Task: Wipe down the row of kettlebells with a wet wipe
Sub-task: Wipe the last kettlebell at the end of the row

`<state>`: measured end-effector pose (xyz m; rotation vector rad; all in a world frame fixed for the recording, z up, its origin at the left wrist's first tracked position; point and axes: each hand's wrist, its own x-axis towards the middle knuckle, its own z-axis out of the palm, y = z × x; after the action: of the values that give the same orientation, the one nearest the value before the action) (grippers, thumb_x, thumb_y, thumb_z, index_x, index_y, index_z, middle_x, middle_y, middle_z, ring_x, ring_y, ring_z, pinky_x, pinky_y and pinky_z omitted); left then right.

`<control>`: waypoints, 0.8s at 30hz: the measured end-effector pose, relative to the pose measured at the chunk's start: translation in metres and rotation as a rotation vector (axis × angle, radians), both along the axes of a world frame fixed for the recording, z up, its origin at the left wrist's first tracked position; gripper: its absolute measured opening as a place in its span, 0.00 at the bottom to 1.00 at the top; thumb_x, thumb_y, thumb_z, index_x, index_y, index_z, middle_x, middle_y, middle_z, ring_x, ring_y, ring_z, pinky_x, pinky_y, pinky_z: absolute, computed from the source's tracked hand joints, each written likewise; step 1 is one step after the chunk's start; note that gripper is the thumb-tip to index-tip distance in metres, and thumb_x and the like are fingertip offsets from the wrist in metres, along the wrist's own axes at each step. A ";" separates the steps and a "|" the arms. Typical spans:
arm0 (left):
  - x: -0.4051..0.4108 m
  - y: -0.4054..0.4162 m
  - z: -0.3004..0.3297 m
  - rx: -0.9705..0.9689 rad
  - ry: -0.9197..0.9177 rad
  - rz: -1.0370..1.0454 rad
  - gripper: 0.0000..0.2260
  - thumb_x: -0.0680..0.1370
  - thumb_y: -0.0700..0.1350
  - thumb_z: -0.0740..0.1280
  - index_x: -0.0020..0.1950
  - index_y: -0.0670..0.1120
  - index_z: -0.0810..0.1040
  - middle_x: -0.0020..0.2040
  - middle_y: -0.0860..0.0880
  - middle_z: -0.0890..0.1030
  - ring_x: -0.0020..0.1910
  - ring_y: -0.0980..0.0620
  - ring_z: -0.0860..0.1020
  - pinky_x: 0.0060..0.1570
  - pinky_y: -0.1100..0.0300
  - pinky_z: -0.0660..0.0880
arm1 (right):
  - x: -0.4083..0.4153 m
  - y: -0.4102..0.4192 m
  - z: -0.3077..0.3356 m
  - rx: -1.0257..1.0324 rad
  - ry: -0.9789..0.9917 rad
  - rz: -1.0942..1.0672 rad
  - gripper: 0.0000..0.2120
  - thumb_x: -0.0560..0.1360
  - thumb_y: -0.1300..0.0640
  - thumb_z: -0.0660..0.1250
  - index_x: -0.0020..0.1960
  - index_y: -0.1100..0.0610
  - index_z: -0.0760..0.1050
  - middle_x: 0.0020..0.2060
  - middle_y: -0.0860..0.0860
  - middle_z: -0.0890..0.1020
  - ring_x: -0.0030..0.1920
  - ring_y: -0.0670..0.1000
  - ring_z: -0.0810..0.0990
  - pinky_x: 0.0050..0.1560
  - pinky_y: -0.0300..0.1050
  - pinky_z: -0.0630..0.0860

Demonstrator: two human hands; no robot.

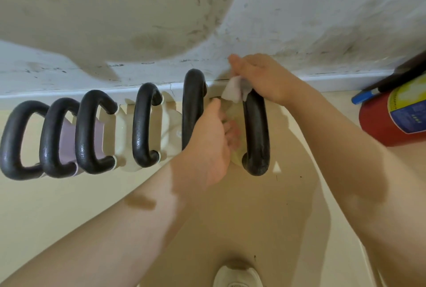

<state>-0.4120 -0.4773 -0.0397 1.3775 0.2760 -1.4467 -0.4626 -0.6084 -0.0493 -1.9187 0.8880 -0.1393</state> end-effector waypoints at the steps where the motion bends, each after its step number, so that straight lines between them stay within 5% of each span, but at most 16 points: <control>1: -0.002 0.003 0.001 0.006 -0.014 -0.104 0.16 0.79 0.52 0.60 0.62 0.46 0.75 0.55 0.45 0.80 0.51 0.50 0.79 0.50 0.57 0.75 | -0.005 0.005 -0.003 0.087 -0.091 -0.105 0.27 0.81 0.46 0.52 0.46 0.71 0.74 0.41 0.69 0.76 0.40 0.55 0.75 0.45 0.40 0.73; 4: -0.009 0.009 0.002 -0.012 -0.098 -0.276 0.12 0.79 0.45 0.62 0.61 0.46 0.76 0.53 0.46 0.82 0.51 0.50 0.80 0.51 0.56 0.77 | -0.016 0.012 -0.013 0.192 -0.208 -0.314 0.15 0.81 0.52 0.54 0.57 0.58 0.76 0.52 0.56 0.81 0.54 0.54 0.79 0.62 0.54 0.73; 6: -0.008 0.011 0.001 -0.045 -0.158 -0.345 0.14 0.78 0.45 0.63 0.63 0.47 0.75 0.54 0.47 0.83 0.54 0.50 0.80 0.57 0.52 0.75 | -0.018 0.015 -0.011 0.333 -0.240 -0.408 0.12 0.79 0.57 0.58 0.59 0.58 0.75 0.55 0.56 0.80 0.56 0.53 0.78 0.64 0.54 0.72; 10: -0.004 0.011 0.000 -0.065 -0.231 -0.452 0.16 0.77 0.43 0.65 0.65 0.48 0.74 0.57 0.48 0.82 0.57 0.51 0.79 0.63 0.51 0.71 | -0.018 0.030 -0.001 0.382 -0.154 -0.470 0.13 0.72 0.63 0.65 0.54 0.68 0.74 0.50 0.65 0.79 0.50 0.61 0.79 0.58 0.57 0.76; 16: -0.007 0.009 0.004 -0.041 -0.291 -0.480 0.07 0.77 0.43 0.64 0.52 0.53 0.77 0.54 0.50 0.82 0.54 0.53 0.79 0.59 0.55 0.72 | -0.014 0.023 0.011 0.736 -0.154 -0.596 0.07 0.75 0.57 0.67 0.46 0.63 0.76 0.39 0.56 0.79 0.39 0.53 0.79 0.44 0.48 0.78; 19: -0.007 0.010 0.004 -0.038 -0.324 -0.501 0.09 0.78 0.44 0.64 0.56 0.52 0.77 0.52 0.52 0.82 0.54 0.54 0.79 0.52 0.59 0.73 | -0.012 0.037 0.015 0.590 -0.076 -0.577 0.09 0.76 0.55 0.66 0.40 0.60 0.73 0.35 0.54 0.78 0.35 0.51 0.77 0.38 0.42 0.75; 24: -0.004 0.010 0.000 -0.013 -0.349 -0.556 0.10 0.78 0.47 0.64 0.57 0.48 0.77 0.53 0.51 0.81 0.51 0.55 0.78 0.51 0.59 0.72 | -0.022 0.041 0.010 0.544 -0.001 -0.519 0.13 0.74 0.56 0.68 0.54 0.65 0.75 0.47 0.58 0.81 0.47 0.55 0.81 0.54 0.50 0.79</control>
<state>-0.4159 -0.4673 -0.0396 1.7486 -0.3701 -1.6005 -0.4842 -0.5674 -0.0389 -1.1630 1.2603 -0.1831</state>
